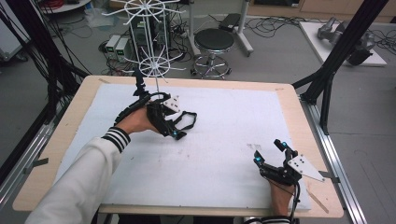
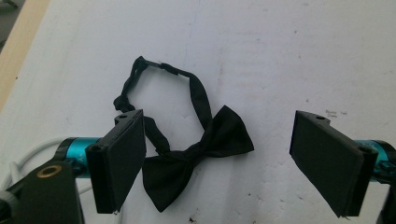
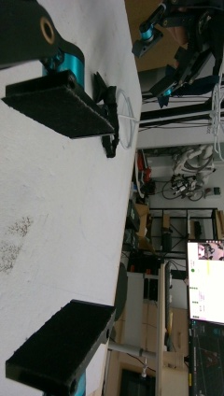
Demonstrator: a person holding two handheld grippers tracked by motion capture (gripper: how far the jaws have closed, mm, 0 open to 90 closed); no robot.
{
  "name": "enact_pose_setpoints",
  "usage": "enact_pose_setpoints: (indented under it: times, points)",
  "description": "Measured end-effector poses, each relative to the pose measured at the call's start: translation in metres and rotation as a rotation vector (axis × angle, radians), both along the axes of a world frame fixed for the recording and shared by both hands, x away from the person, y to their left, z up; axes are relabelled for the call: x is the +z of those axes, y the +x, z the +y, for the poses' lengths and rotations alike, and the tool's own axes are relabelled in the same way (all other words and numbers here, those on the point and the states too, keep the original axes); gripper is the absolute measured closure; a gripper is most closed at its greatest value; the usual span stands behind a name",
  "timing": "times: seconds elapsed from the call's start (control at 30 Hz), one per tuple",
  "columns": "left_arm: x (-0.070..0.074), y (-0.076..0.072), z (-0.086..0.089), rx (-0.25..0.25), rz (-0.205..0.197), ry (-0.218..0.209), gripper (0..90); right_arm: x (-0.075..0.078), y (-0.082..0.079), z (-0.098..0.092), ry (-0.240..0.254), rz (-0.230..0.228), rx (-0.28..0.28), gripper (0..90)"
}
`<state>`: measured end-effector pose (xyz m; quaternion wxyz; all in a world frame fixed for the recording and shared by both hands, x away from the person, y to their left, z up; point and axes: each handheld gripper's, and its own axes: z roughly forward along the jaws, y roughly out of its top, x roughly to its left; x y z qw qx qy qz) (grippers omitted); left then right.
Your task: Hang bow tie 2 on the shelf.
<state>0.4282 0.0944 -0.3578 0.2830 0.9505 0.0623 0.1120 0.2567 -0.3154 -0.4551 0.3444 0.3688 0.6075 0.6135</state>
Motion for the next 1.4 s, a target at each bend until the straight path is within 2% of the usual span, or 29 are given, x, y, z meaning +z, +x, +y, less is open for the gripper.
enact_pose_setpoints:
  times: [0.13, 0.63, 0.9, 1.17, 1.4]
  points:
    - [-0.004, 0.005, -0.003, -0.019, 0.004, 0.035, 20.2, 0.0, 0.001, 0.0, -0.003, -0.007, -0.003, 11.1]
    - [-0.029, 0.016, -0.012, -0.04, 0.03, 0.145, 26.1, 0.0, 0.0, 0.0, -0.001, -0.002, -0.001, 11.1]
    - [-0.037, 0.022, -0.009, -0.04, 0.046, 0.177, 32.0, 0.0, 0.001, 0.0, -0.004, -0.007, -0.003, 11.1]
    - [-0.043, 0.024, -0.013, -0.07, 0.032, 0.211, 36.9, 0.0, 0.001, 0.0, -0.002, -0.005, -0.003, 11.1]
    - [-0.046, 0.026, -0.014, -0.078, 0.036, 0.24, 40.6, 0.0, 0.001, 0.0, 0.002, -0.002, -0.002, 11.1]
